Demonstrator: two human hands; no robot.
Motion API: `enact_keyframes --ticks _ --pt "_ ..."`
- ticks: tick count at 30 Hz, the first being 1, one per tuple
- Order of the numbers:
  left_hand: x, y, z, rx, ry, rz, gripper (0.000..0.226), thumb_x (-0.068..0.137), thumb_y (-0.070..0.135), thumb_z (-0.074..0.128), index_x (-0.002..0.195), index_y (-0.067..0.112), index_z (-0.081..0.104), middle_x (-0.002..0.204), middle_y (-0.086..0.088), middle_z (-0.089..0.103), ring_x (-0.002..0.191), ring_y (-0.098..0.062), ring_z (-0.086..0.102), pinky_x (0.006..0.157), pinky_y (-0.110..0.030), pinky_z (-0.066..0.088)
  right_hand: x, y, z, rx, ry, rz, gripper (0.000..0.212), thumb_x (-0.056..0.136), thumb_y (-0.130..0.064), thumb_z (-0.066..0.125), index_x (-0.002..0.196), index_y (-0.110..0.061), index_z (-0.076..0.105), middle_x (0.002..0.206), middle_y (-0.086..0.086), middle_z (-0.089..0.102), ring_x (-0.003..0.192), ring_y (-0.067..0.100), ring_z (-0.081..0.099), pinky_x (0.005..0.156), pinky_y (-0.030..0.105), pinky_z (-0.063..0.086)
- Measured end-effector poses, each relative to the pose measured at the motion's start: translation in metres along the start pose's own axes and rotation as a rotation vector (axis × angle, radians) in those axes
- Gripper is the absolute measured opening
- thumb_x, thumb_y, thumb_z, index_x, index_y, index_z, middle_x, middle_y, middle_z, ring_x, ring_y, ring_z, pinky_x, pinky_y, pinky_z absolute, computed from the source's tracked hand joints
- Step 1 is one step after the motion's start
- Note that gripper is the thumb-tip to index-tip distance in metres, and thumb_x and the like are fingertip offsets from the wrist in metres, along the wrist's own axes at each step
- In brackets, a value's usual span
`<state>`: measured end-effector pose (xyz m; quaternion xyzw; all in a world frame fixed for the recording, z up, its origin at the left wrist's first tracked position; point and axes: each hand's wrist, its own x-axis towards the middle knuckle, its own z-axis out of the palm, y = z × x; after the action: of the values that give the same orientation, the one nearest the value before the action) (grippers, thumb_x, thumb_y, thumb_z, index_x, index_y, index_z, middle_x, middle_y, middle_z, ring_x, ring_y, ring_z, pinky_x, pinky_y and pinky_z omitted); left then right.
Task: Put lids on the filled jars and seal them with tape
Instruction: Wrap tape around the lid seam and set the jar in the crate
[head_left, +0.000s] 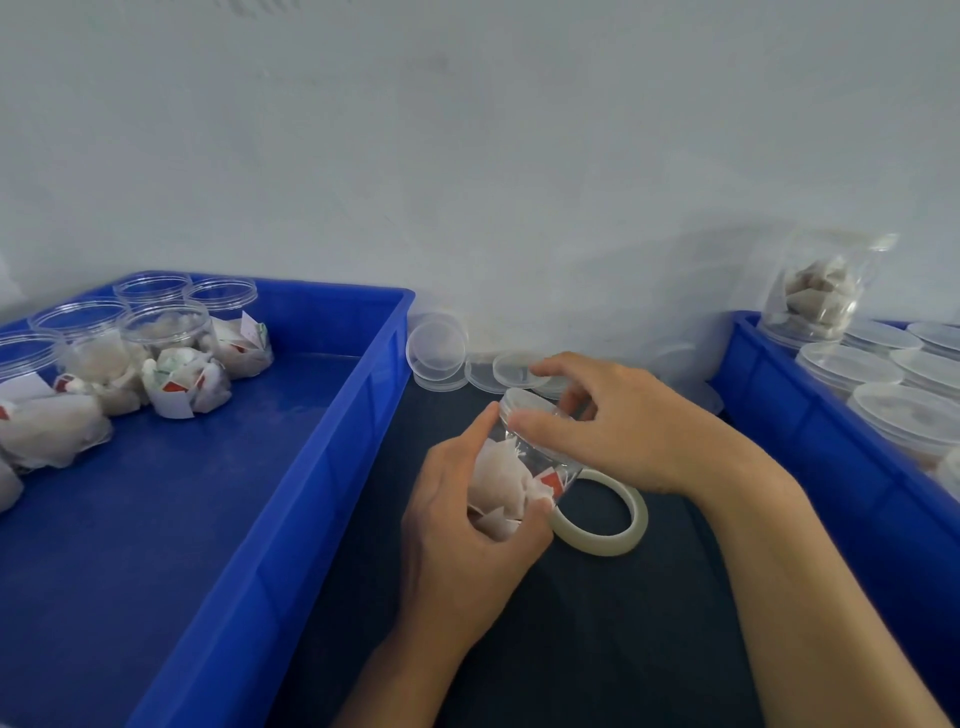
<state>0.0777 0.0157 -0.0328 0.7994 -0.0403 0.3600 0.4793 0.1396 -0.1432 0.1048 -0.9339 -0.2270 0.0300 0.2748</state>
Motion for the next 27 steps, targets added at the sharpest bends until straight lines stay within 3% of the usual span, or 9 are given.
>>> enact_keyframes --ticks 2,5,8,11,14,18,22,27 --pt "0.0 0.002 0.0 0.018 -0.017 0.029 0.082 0.082 0.052 0.081 0.154 0.058 0.042 0.126 0.019 0.059 0.113 -0.015 0.066 0.075 -0.026 0.059 0.0 -0.003 0.004 -0.109 0.037 0.079 0.086 0.073 -0.103 0.03 0.137 -0.051 0.054 0.12 -0.026 0.064 0.113 0.007 0.061 0.098 0.041 0.051" --pt "0.001 0.003 0.0 0.006 -0.017 0.034 0.082 0.083 0.054 0.081 0.155 0.059 0.041 0.127 0.019 0.058 0.114 -0.016 0.065 0.076 -0.024 0.058 0.0 -0.003 0.003 -0.236 0.043 0.126 0.096 0.073 -0.103 0.008 0.139 -0.051 0.054 0.138 -0.018 0.064 0.128 0.021 0.058 0.102 0.048 0.048" --pt "0.0 0.001 0.0 -0.014 -0.001 0.01 0.082 0.084 0.05 0.085 0.152 0.061 0.041 0.129 0.022 0.058 0.116 -0.014 0.066 0.077 -0.03 0.061 -0.003 -0.001 -0.006 -0.026 -0.071 0.025 0.077 0.079 -0.087 0.035 0.15 -0.056 0.042 0.152 -0.027 0.05 0.139 0.008 0.05 0.115 0.045 0.042" --pt "-0.001 0.0 -0.001 -0.03 0.007 -0.013 0.083 0.083 0.047 0.087 0.151 0.061 0.043 0.129 0.021 0.059 0.117 -0.013 0.066 0.078 -0.035 0.063 -0.004 -0.001 -0.008 0.051 -0.169 -0.019 0.07 0.081 -0.065 0.057 0.149 -0.061 0.04 0.143 -0.027 0.055 0.129 0.003 0.056 0.113 0.041 0.047" --pt "-0.001 0.002 -0.001 -0.025 -0.011 -0.014 0.081 0.082 0.054 0.08 0.151 0.066 0.039 0.13 0.022 0.059 0.118 -0.011 0.065 0.081 -0.029 0.061 -0.001 0.0 -0.002 -0.037 -0.062 0.032 0.073 0.076 -0.085 0.049 0.143 -0.057 0.047 0.122 -0.025 0.062 0.114 0.003 0.06 0.104 0.04 0.051" --pt "-0.001 0.004 -0.002 -0.069 -0.03 -0.023 0.077 0.084 0.058 0.075 0.15 0.068 0.038 0.13 0.024 0.06 0.116 -0.009 0.065 0.083 -0.02 0.057 0.002 -0.001 0.002 -0.143 0.007 0.081 0.084 0.073 -0.097 0.036 0.141 -0.051 0.051 0.128 -0.02 0.062 0.12 0.012 0.059 0.103 0.044 0.052" --pt "0.0 0.003 -0.002 -0.094 -0.039 -0.071 0.076 0.083 0.057 0.079 0.15 0.061 0.043 0.134 0.019 0.061 0.116 -0.013 0.068 0.082 -0.035 0.063 -0.001 0.001 -0.002 -0.05 -0.055 -0.003 0.082 0.075 -0.09 0.042 0.149 -0.056 0.042 0.144 -0.027 0.053 0.125 0.002 0.053 0.108 0.037 0.046" --pt "0.0 0.007 -0.002 -0.114 -0.074 -0.078 0.084 0.081 0.052 0.083 0.153 0.057 0.041 0.135 0.018 0.058 0.122 -0.012 0.065 0.085 -0.04 0.064 -0.003 0.0 -0.005 -0.05 -0.096 -0.028 0.075 0.069 -0.086 0.051 0.14 -0.059 0.048 0.12 -0.028 0.06 0.106 -0.003 0.06 0.098 0.033 0.053"
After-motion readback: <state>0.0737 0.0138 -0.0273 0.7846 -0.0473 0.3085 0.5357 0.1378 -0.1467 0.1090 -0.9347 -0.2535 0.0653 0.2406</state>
